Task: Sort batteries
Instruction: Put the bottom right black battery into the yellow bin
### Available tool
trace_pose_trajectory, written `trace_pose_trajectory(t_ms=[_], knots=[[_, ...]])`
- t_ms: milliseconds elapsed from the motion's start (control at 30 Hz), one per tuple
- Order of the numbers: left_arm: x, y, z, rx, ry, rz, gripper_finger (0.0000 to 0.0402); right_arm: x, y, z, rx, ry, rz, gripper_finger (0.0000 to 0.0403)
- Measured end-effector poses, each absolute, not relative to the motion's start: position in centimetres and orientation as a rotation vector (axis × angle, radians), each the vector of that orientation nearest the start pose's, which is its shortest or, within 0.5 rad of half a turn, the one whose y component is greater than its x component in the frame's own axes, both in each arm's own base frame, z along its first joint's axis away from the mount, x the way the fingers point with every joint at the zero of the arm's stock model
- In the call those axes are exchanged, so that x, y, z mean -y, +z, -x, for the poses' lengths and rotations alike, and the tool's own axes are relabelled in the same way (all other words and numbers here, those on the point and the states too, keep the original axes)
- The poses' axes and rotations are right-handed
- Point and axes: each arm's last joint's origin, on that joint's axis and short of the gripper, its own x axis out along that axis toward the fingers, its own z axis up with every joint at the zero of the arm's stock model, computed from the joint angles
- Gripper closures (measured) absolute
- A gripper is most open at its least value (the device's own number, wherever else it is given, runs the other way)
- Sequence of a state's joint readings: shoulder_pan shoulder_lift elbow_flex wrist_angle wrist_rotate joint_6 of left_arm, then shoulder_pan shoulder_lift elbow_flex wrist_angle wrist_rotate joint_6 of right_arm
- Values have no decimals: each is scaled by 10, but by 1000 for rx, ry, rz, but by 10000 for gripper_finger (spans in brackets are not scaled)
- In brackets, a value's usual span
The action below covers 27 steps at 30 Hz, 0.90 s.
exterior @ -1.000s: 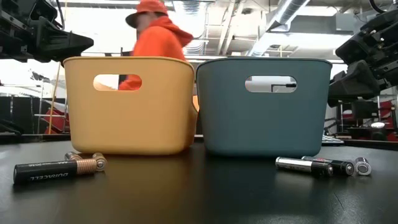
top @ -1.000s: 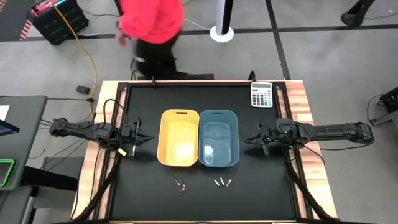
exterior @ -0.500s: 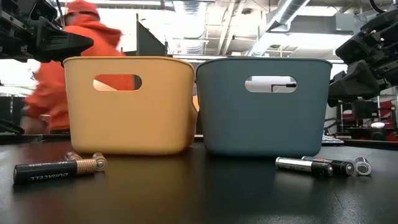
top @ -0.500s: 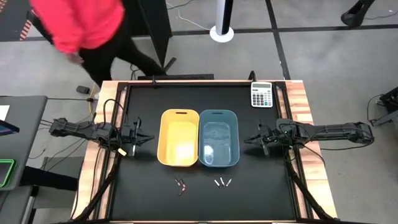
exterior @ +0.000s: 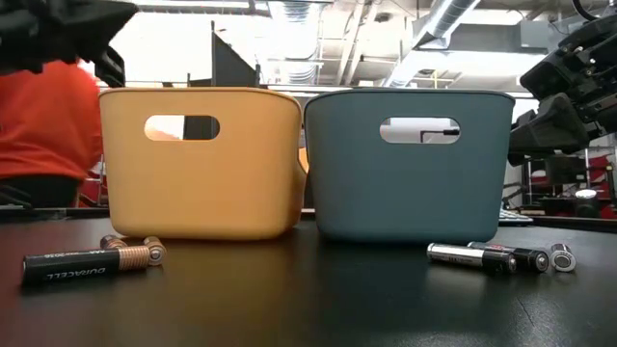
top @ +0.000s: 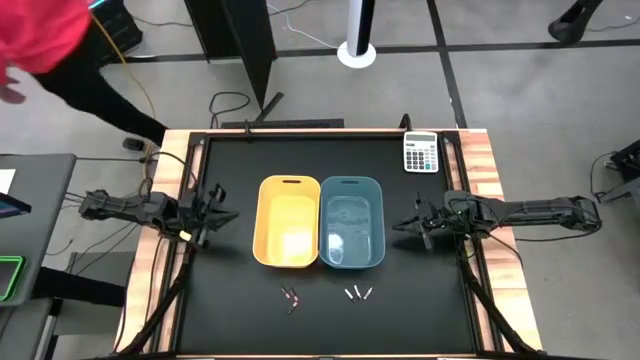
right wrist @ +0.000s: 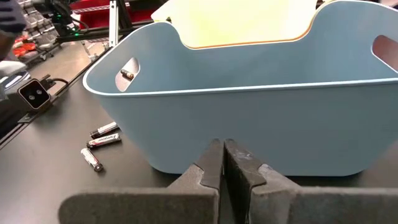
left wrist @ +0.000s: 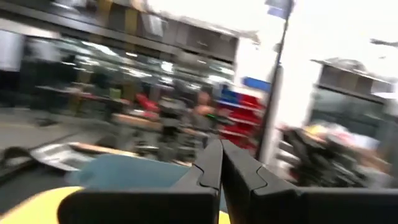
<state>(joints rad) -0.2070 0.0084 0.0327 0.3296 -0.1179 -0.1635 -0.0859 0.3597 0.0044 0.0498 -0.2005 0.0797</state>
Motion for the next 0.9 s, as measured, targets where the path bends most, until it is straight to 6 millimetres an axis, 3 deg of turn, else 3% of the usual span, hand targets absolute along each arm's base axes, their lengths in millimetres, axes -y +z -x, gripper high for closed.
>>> trace_pose_trajectory(t_ms=[200,300,500,733,900], knots=[[21,211,-93,307,-282,273,401,4,139,-115,-306,103,-116,369],[24,208,-100,262,-281,356,401,4,139,-115,-300,120,2,369],[36,228,-113,280,-353,354,401,4,139,-115,-294,126,41,369],[66,274,-157,198,-396,113,399,6,149,-117,-246,101,-15,369],[90,284,-196,-87,-306,-21,382,7,180,-120,-115,91,-128,369]])
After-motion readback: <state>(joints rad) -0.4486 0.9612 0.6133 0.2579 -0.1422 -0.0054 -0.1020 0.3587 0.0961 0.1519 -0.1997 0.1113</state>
